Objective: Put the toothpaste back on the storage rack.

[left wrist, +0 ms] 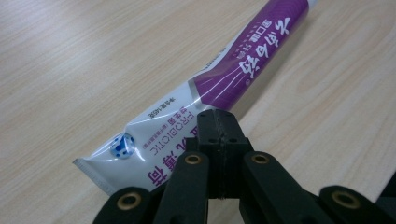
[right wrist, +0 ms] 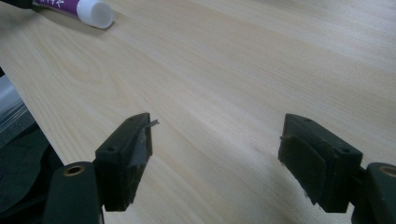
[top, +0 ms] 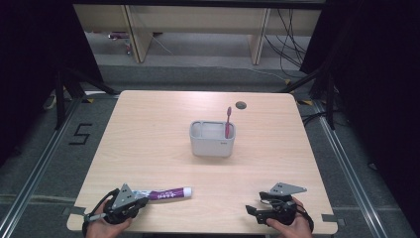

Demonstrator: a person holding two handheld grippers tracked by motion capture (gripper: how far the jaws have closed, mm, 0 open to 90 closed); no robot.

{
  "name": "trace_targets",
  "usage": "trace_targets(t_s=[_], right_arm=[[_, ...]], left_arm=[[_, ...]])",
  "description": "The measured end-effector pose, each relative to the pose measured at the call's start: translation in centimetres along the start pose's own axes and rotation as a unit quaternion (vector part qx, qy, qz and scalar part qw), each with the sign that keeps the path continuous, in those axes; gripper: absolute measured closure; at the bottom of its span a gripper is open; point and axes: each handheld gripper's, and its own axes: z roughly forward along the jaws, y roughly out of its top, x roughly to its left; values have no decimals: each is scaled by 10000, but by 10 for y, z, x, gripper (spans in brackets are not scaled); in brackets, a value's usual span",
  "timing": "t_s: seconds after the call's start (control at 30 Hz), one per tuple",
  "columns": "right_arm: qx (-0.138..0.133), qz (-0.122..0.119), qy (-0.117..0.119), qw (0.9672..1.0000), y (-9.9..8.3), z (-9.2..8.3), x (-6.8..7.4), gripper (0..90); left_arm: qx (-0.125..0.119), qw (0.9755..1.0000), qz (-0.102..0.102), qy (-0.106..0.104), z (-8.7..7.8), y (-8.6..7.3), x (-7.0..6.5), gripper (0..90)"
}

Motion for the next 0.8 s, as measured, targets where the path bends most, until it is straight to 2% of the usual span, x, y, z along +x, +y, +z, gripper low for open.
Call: trace_targets(t_s=[0.2, 0.23, 0.43, 0.5, 0.57, 0.6, 0.67, 0.7, 0.73, 0.8], right_arm=[[3, 44, 17, 10000, 0, 0, 0, 260], [17, -20, -58, 10000, 0, -1, 0, 260], [-28, -3, 13, 10000, 0, 1, -1, 260], [36, 6, -13, 10000, 0, -1, -1, 260], [31, 38, 2, 10000, 0, -1, -1, 260], [33, 21, -20, 10000, 0, -1, -1, 260], [51, 42, -20, 10000, 0, -2, -1, 260], [54, 41, -27, 10000, 0, -2, -1, 260], [50, 34, -16, 10000, 1, -2, -1, 260], [76, 82, 8, 9999, 1, -2, -1, 260]], left_arm=[[19, 9999, 19, 130, 5, 4, 5, 899], [-17, 9999, -15, 149, 8, 6, 7, 899], [-8, 9998, 27, 175, 14, 13, 13, 899], [14, 9998, 79, 195, 18, 16, 17, 899], [-30, 9998, 33, 193, 20, 17, 18, 898], [-22, 9998, 91, 201, 21, 18, 19, 898], [-49, 9998, 38, 187, 24, 20, 21, 899], [4, 9997, 115, 205, 25, 22, 23, 899], [-48, 9998, 62, 180, 28, 24, 24, 899], [-27, 9998, 79, 187, 29, 26, 25, 899]])
